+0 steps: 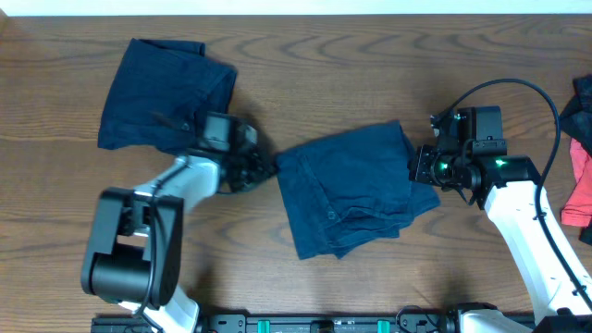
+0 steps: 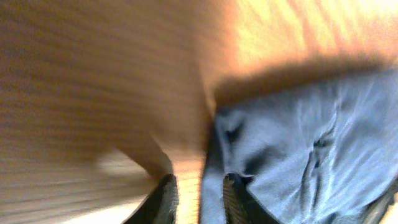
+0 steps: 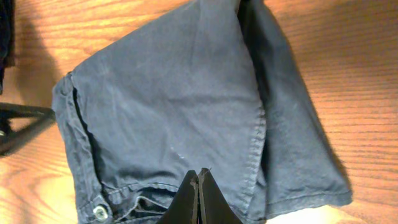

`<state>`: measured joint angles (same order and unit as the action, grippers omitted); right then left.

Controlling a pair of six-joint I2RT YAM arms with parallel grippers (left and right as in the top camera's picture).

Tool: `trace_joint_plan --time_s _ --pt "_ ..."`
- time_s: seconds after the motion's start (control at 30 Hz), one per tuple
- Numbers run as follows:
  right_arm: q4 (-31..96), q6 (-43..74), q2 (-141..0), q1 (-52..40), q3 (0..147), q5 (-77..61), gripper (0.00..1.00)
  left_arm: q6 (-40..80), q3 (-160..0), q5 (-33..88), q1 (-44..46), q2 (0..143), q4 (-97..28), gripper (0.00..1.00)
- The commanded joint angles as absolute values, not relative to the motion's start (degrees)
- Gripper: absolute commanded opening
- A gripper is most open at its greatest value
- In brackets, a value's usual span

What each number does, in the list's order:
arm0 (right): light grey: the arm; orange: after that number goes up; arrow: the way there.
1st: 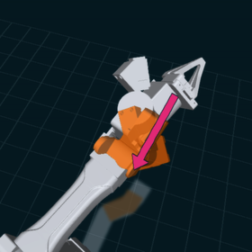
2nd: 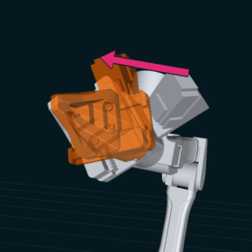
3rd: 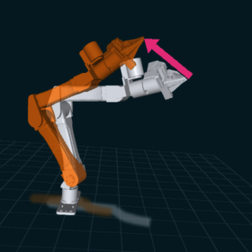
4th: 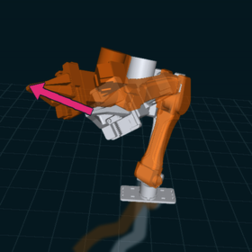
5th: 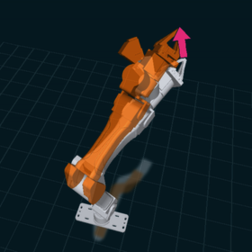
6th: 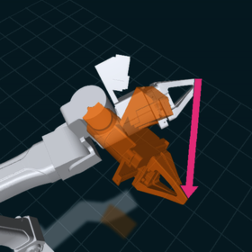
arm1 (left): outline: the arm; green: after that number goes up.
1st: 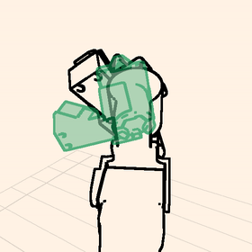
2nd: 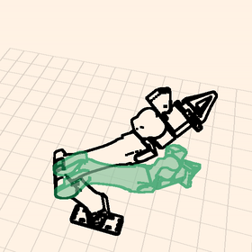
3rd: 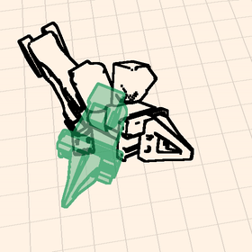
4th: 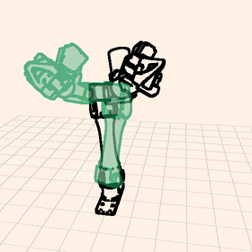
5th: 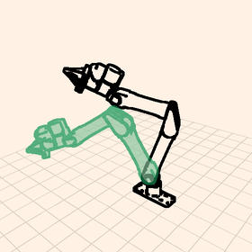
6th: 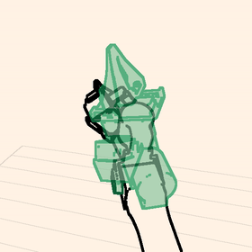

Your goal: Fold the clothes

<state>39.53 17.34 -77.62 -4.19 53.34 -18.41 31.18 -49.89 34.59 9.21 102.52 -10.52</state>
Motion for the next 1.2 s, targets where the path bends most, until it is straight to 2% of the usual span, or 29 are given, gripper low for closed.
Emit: trace_joint_plan --time_s 0.0,0.23,0.37,0.47,0.73,0.97,1.03,1.13,1.17 --pt "39.4 16.7 -78.5 -4.6 53.5 -16.1 0.01 27.3 -52.5 42.6 6.5 103.3 -13.5 0.37" --pt "39.1 16.7 -85.2 -8.0 53.4 -16.1 0.01 19.7 -52.2 43.5 7.5 103.3 -25.8 0.69" --pt "37.9 18.3 -92.3 -10.4 53.4 -15.7 0.01 18.4 -50.5 43.5 10.5 103.3 -27.2 0.85" --pt "36.1 21.6 -97.4 -11.2 53.4 -15.7 0.01 19.8 -48.8 43.2 14.1 103.3 -25.1 0.85" --pt "34.4 23.3 -104.6 -12.0 53.4 -15.6 0.01 38.4 -43.7 35.7 23.3 103.4 -14.3 0.91" --pt "33.8 23.3 -104.6 -12.1 53.4 -15.7 0.02 44.1 -42.7 35.5 26.7 104.4 -3.2 0.88" --pt "33.8 23.3 -104.6 -12.1 53.4 -15.7 0.01 44.7 -42.7 35.5 27.3 104.5 -0.6 0.79" --pt "33.9 23.3 -104.6 -12.1 53.4 -15.7 0.01 44.6 -42.7 35.5 28.1 104.5 3.6 0.59" --pt "33.9 23.3 -104.6 -12.1 53.4 -15.7 0.01 43.5 -42.7 35.6 28.3 104.5 5.1 0.49"
